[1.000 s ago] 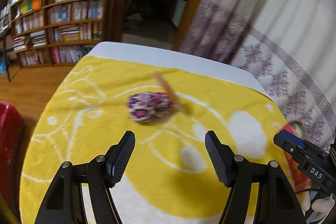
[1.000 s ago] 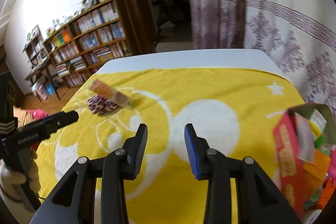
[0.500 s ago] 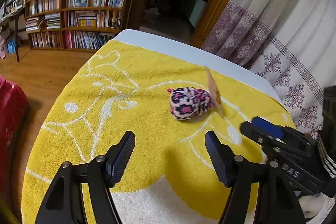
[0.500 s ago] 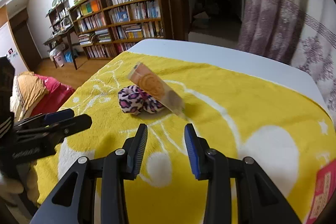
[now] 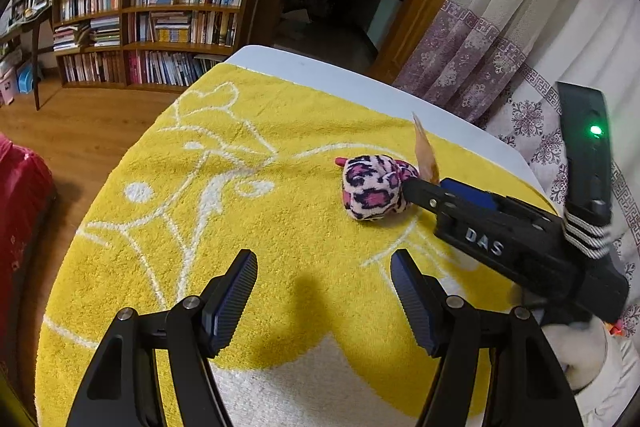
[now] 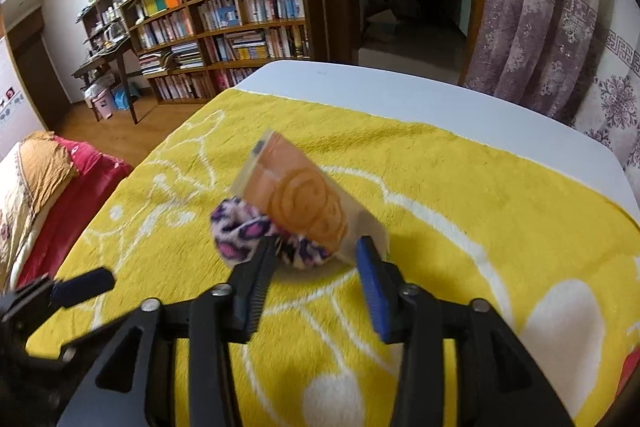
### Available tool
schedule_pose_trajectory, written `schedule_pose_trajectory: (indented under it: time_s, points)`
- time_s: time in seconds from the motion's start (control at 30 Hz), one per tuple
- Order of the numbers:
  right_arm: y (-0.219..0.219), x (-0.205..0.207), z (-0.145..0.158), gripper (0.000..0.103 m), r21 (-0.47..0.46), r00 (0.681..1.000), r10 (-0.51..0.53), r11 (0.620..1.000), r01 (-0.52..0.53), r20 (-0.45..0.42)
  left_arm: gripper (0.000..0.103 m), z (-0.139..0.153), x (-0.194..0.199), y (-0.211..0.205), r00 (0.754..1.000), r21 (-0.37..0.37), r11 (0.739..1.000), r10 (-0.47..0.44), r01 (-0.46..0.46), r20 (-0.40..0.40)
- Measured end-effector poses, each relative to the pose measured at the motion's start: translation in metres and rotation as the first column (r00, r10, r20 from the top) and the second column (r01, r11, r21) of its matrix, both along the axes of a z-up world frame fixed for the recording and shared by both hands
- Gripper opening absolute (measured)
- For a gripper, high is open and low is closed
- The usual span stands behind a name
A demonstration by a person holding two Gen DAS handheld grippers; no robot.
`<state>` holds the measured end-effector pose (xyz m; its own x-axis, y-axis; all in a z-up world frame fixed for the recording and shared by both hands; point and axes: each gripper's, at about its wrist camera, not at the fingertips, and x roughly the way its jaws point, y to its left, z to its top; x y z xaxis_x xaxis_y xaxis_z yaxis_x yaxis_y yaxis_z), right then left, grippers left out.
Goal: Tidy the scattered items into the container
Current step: 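Close the right tool on the pink flat sachet and lift it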
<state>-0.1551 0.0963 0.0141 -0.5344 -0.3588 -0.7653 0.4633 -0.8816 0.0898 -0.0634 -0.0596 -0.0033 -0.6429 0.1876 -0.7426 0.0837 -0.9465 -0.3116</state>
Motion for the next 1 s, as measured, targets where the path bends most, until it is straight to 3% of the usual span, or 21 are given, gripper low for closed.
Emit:
schedule_pose_trajectory:
  time_s: [0.1, 0.13, 0.17, 0.23, 0.47, 0.63, 0.7, 0.73, 0.77, 0.83, 1.0]
  points:
    - [-0.002, -0.007, -0.004, 0.049, 0.004, 1.000, -0.003, 1.000, 0.003, 0.009, 0.071, -0.004, -0.002, -0.003, 1.000, 0.003, 1.000, 0.008, -0.008, 0.009]
    - [-0.001, -0.008, -0.004, 0.043, 0.001, 1.000, -0.007, 1.000, 0.007, 0.010, 0.071, -0.004, -0.002, -0.003, 1.000, 0.003, 1.000, 0.009, -0.009, 0.012]
    - [0.001, -0.009, -0.004, 0.027, 0.003, 1.000, -0.015, 1.000, 0.015, 0.008, 0.071, -0.005, -0.003, -0.004, 1.000, 0.002, 1.000, 0.010, -0.010, 0.014]
    - [0.005, -0.010, -0.005, 0.006, 0.018, 0.999, -0.043, 0.999, 0.043, 0.009, 0.071, -0.008, -0.005, -0.003, 1.000, -0.001, 1.000, 0.011, -0.011, 0.023]
    - [0.035, 0.002, 0.008, 0.002, -0.040, 0.997, -0.079, 0.996, 0.078, -0.012, 0.071, -0.013, -0.009, 0.001, 0.999, -0.002, 1.000, 0.002, -0.002, 0.039]
    - [0.039, -0.001, 0.006, 0.003, -0.101, 0.999, 0.019, 0.995, -0.015, 0.038, 0.071, -0.012, -0.009, 0.005, 0.999, -0.011, 1.000, -0.001, 0.001, 0.038]
    - [0.036, -0.002, 0.005, 0.012, -0.092, 0.999, 0.038, 0.995, -0.035, 0.032, 0.071, -0.013, -0.009, 0.005, 0.999, -0.015, 1.000, 0.000, 0.000, 0.043]
    - [0.034, -0.003, 0.005, 0.033, -0.078, 0.999, 0.039, 0.996, -0.037, 0.023, 0.071, -0.015, -0.010, 0.005, 0.999, -0.015, 1.000, 0.000, 0.000, 0.047]
    - [0.033, -0.003, 0.005, 0.064, -0.075, 0.999, 0.038, 0.996, -0.037, 0.012, 0.071, -0.016, -0.010, 0.005, 0.999, -0.013, 1.000, 0.000, 0.000, 0.050]
    - [0.033, -0.005, 0.007, 0.084, -0.075, 0.999, 0.025, 0.997, -0.028, -0.041, 0.071, -0.018, -0.011, 0.004, 0.999, -0.010, 1.000, -0.001, 0.001, 0.054]
    - [0.022, -0.020, 0.001, 0.084, -0.006, 0.996, 0.072, 0.997, -0.073, -0.053, 0.071, -0.022, -0.012, 0.005, 0.998, 0.004, 1.000, -0.011, 0.011, 0.061]
